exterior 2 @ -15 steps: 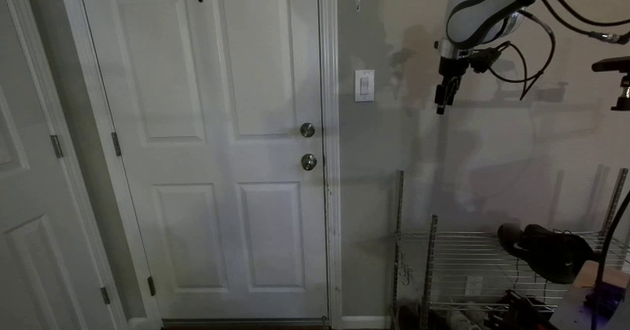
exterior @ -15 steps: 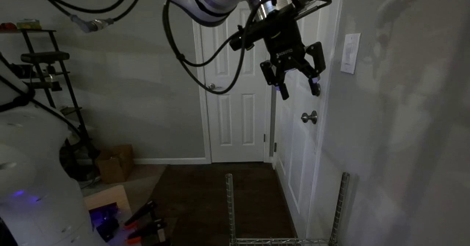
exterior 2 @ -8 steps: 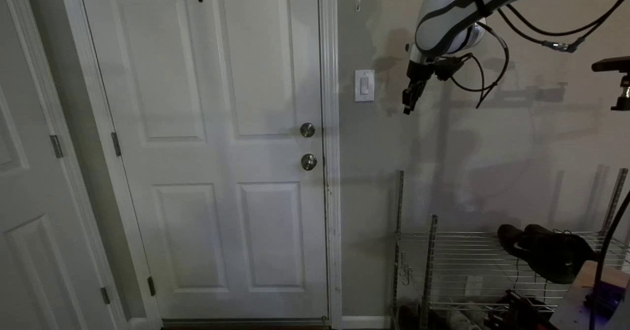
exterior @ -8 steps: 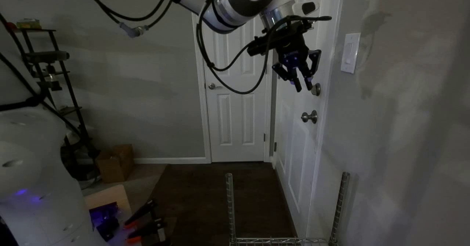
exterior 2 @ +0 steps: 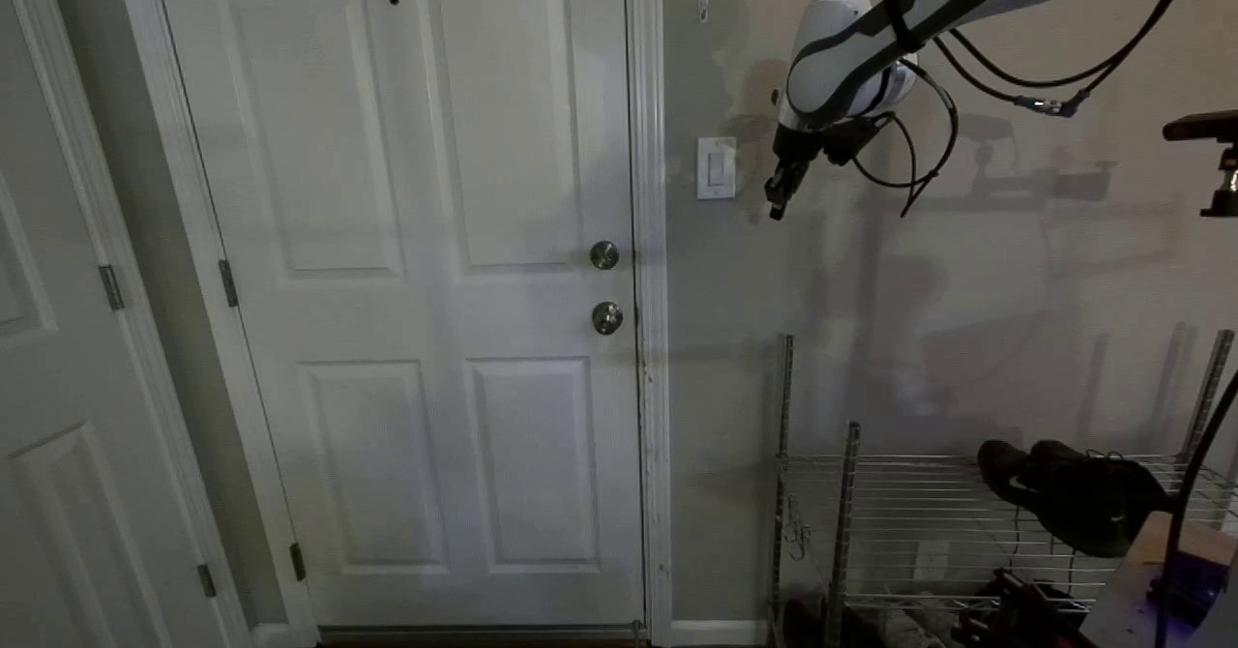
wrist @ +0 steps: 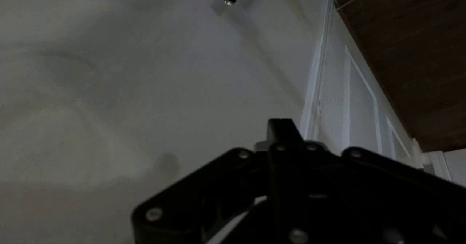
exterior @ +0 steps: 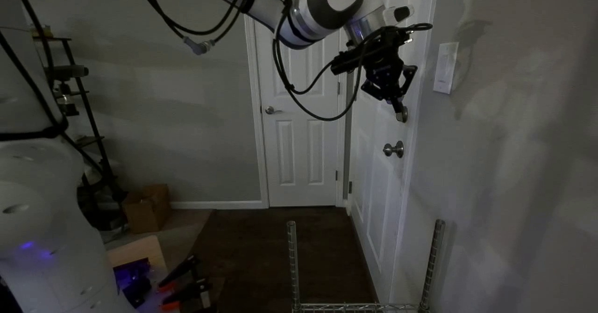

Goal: Turn on the light switch

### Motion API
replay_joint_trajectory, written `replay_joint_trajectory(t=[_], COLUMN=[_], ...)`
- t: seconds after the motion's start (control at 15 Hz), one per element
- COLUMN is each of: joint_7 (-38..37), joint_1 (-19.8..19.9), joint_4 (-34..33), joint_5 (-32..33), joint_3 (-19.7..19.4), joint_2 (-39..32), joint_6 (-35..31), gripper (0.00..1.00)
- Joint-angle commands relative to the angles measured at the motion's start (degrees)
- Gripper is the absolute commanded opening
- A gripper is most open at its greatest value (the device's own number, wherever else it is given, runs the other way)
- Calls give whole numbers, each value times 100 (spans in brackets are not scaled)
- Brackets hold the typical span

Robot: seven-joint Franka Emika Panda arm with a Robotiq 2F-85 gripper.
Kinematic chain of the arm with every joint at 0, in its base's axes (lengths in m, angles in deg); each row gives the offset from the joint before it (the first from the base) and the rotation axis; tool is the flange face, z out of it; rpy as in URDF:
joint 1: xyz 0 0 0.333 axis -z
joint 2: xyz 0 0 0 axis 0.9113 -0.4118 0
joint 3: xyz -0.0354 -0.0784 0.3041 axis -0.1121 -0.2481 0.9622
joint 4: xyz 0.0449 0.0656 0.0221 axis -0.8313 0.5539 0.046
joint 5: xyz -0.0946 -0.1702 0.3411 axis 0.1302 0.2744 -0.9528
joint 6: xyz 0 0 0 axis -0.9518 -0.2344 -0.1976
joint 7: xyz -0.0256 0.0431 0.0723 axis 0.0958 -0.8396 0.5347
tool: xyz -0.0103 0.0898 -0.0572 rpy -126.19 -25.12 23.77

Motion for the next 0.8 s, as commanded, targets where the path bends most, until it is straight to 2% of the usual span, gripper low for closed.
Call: replay_joint_trajectory(t=[0.0,0.27,0.73], joint_7=[-92,-377,-1659], joint_1=[85,70,-56], joint_4=[-315,-695,-1112], joint_5=[131,424,1665], joint_3=[83,56,-186], joint_2=[-358,-768,-1125], joint_6=[-363,-773,-1141], gripper=[0,0,0])
